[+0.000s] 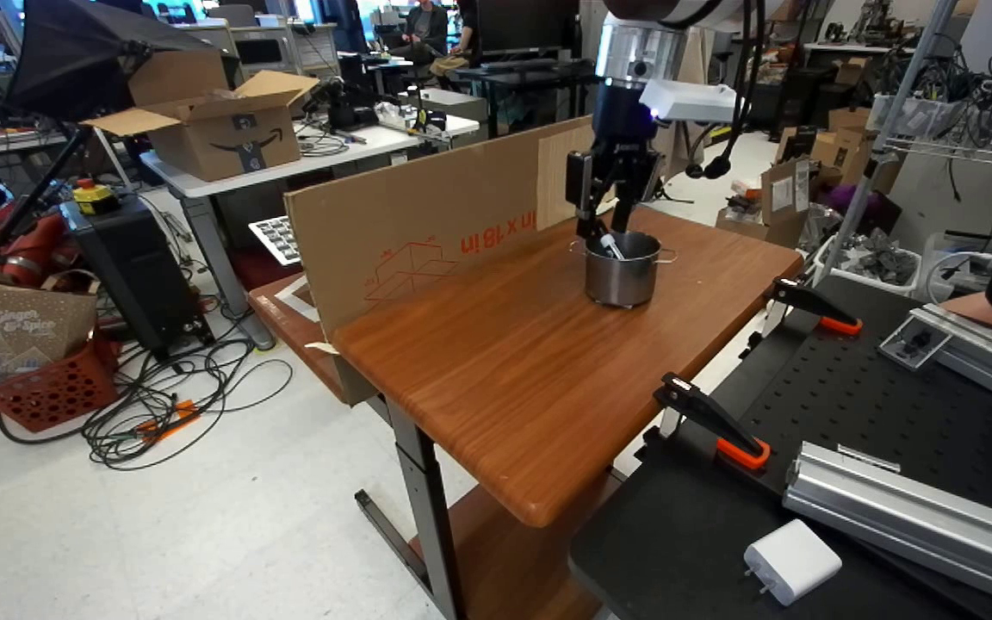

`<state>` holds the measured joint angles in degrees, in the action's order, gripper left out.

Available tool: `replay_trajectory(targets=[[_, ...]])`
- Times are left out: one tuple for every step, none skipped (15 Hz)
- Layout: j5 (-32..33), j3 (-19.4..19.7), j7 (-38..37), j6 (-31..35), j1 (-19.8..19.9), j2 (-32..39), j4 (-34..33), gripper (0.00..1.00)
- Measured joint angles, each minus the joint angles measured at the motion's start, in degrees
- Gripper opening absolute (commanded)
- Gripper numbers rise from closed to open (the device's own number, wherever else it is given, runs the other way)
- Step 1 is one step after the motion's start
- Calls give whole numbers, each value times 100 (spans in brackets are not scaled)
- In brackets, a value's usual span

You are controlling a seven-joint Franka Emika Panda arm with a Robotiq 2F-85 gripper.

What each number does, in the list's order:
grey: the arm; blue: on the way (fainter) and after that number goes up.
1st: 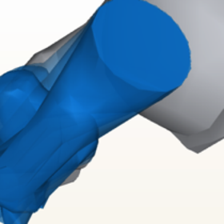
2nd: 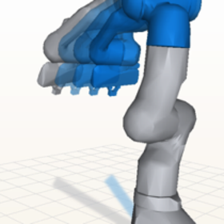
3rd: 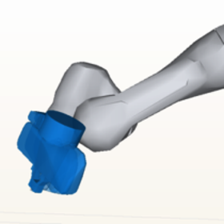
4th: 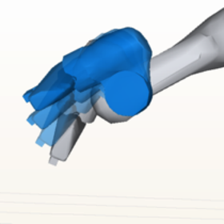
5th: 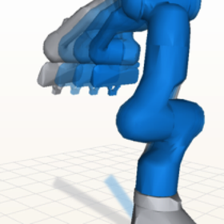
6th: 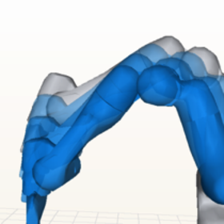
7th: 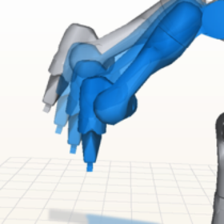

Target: Put the marker in the pot on the table

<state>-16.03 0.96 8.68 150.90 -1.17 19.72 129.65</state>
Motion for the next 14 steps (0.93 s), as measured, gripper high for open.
replay_trajectory(targets=[[68,-8,-47,0,0,0,-19,27],[124,-22,-90,1,-1,1,-26,19],[161,-41,-124,8,-2,1,-28,12],[208,-62,-161,20,-3,1,-28,5],[246,-83,-197,39,-4,1,-28,1],[287,-99,-220,77,-4,1,-28,3],[328,-108,-246,101,-4,1,-28,5],[345,-116,-255,109,-4,1,-29,5],[347,-127,-256,116,-4,0,-29,5],[347,-135,-256,126,-4,-2,-30,5],[347,-144,-256,128,-4,-15,-30,5],[347,-153,-256,128,-3,-42,-30,5],[347,-162,-250,127,-1,-85,-25,5],[347,-164,-249,125,-1,-146,-13,5]])
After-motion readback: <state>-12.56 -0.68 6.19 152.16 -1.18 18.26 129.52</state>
